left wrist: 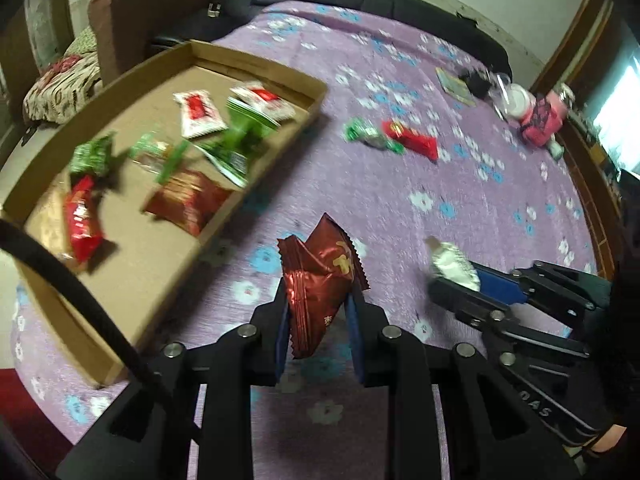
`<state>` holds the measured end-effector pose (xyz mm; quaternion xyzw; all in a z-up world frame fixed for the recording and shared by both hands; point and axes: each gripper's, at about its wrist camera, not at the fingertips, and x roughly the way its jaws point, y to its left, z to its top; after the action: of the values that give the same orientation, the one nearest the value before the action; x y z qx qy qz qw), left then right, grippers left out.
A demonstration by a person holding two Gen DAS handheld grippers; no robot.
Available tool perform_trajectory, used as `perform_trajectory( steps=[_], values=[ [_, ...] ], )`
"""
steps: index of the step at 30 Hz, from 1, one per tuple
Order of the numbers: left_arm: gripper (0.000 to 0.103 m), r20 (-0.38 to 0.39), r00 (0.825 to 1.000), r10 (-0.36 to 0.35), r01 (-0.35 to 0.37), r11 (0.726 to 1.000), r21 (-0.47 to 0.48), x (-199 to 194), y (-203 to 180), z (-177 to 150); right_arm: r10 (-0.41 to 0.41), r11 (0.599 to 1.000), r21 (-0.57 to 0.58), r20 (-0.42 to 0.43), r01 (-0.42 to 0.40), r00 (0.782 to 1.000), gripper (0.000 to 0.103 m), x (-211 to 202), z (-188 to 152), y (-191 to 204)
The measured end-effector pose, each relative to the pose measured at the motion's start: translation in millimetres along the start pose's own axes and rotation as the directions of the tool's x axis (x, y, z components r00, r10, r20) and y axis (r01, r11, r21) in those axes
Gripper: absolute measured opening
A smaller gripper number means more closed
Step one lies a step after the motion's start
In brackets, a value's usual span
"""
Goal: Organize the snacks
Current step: 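Carry both snacks into the tray and open both grippers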
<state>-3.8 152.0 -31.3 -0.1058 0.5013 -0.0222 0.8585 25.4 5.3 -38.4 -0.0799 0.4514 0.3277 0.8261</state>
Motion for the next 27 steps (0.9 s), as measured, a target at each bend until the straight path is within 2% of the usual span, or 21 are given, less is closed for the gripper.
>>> perform_trajectory(
  steps=[3, 5, 7, 12, 17, 27],
  values=[
    [0.027, 0.035, 0.999, 0.016, -0.014, 0.998, -0.056, -14, 24, 15, 0.037, 0.999, -0.041, 0.016, -0.036, 0.999, 0.019, 9, 26, 17],
    [0.027, 0.059, 0.997, 0.056, -0.051, 0.994, -0.096, -19, 47, 30, 0.066, 0.996, -0.062, 0.026, -0.064, 0.997, 0.019, 17, 46, 28],
    [0.027, 0.064, 0.991, 0.117, -0.108, 0.986, -0.127, -18, 69, 47, 0.092, 0.993, -0.074, 0.027, -0.090, 0.995, 0.019, 28, 66, 39],
    [0.027, 0.047, 0.981, 0.190, -0.176, 0.961, -0.214, -13, 112, 70, 0.127, 0.988, -0.091, 0.013, -0.126, 0.992, 0.019, 61, 102, 60],
    [0.027, 0.028, 0.978, 0.208, -0.196, 0.949, -0.246, -4, 130, 77, 0.128, 0.988, -0.090, -0.016, -0.129, 0.992, 0.019, 89, 121, 72],
    [0.028, 0.013, 0.968, 0.250, -0.239, 0.940, -0.244, 3, 131, 79, 0.082, 0.989, -0.115, -0.054, -0.088, 0.995, 0.020, 106, 128, 76]
  ],
)
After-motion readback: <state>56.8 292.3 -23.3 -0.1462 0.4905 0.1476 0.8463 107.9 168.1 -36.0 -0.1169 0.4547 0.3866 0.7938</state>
